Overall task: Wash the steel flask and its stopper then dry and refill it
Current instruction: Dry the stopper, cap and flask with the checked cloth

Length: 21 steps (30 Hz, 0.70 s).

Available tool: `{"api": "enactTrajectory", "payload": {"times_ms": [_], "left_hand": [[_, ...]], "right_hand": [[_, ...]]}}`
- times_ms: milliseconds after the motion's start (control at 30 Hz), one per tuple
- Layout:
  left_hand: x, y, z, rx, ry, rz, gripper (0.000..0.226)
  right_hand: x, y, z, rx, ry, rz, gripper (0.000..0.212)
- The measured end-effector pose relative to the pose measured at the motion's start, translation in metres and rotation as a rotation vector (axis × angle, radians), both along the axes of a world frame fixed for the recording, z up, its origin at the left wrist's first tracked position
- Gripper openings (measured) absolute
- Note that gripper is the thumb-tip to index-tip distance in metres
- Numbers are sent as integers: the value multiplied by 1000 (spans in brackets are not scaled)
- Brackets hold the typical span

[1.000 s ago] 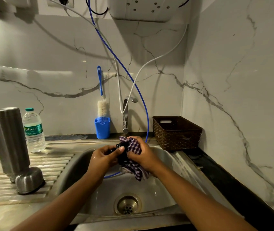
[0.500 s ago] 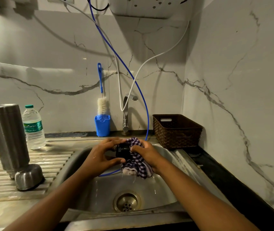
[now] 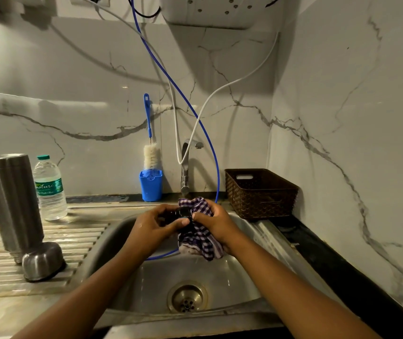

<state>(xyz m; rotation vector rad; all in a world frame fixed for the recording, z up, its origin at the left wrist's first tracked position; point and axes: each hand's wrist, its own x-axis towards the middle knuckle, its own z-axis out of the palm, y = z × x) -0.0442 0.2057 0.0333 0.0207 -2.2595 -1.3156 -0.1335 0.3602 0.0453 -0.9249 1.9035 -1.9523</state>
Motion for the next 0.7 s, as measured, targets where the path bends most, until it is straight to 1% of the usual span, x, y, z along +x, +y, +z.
{"api": "enactTrajectory", "payload": {"times_ms": [33,67,100,133,200,267,367,467,500,567,600,633,700], "left_hand": [[1,-2,1,-152,23,-1,63],[2,-5,1,-263,59,-9,66],[2,-5,1,-308,87,-16,65],[3,-5,1,-299,102,-11,62],[3,-4,0,-206,100,8,59],[3,-2,0,-46,75,-2,58],[2,-1,0,160,49,-21,54],[1,2,-1,276,8,-7,44],[0,2,-1,304,-14,-8,45],[-1,2,-2,398,-55,-25,59],[-2,3,-2,467,-73,-37,63],[-2,4,-3,538,-82,-50,59],[-4,9,-5,672,-109,-76,40]], "right_hand": [[-1,0,1,-30,-49,16,20],[-2,1,1,-40,-71,39,20],[-2,2,1,-37,-81,63,20],[-3,2,0,-27,-81,83,22],[-3,2,-1,-17,-74,103,30],[-2,1,-2,-6,-27,90,38],[0,1,-2,34,121,32,42],[2,2,-2,102,298,-7,48],[3,2,-2,127,353,-17,50],[0,1,-3,145,408,-26,51],[-3,1,-4,135,388,-14,51],[-6,3,-5,110,325,12,54],[-14,8,-8,2,99,80,62]]}}
